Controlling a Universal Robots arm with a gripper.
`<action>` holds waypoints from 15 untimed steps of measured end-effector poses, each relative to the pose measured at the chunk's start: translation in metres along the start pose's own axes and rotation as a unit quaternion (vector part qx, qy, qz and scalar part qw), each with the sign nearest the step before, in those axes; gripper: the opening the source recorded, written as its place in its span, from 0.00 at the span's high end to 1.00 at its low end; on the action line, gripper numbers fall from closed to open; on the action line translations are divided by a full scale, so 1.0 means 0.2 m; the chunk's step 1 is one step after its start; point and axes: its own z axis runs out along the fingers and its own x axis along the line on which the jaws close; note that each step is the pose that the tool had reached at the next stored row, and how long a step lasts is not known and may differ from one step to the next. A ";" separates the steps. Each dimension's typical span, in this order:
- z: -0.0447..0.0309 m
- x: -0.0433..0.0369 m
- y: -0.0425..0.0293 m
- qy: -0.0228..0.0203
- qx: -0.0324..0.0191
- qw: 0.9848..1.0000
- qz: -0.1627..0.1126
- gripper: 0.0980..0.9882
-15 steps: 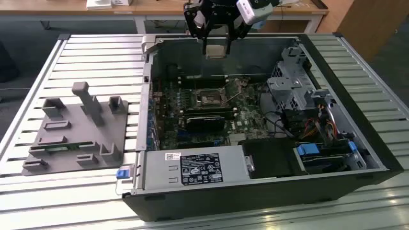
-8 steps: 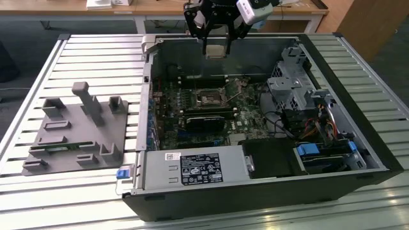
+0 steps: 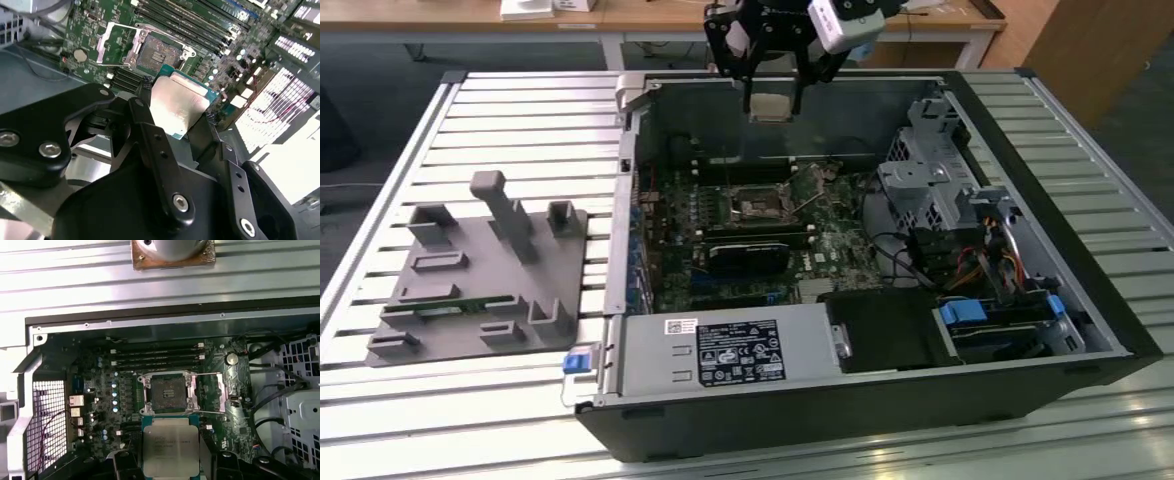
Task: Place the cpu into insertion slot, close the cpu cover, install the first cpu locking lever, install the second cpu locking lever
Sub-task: 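Place the cpu into insertion slot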
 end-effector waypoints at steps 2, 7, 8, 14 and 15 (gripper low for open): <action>0.001 0.000 0.000 -0.002 0.000 1.000 0.018 0.50; 0.003 0.000 0.000 -0.006 -0.001 0.998 0.063 0.50; 0.004 0.000 0.000 -0.006 -0.001 0.997 0.072 0.50; 0.006 0.000 -0.001 -0.011 -0.002 0.992 0.125 0.50; 0.007 0.000 -0.001 -0.012 -0.003 0.991 0.134 0.50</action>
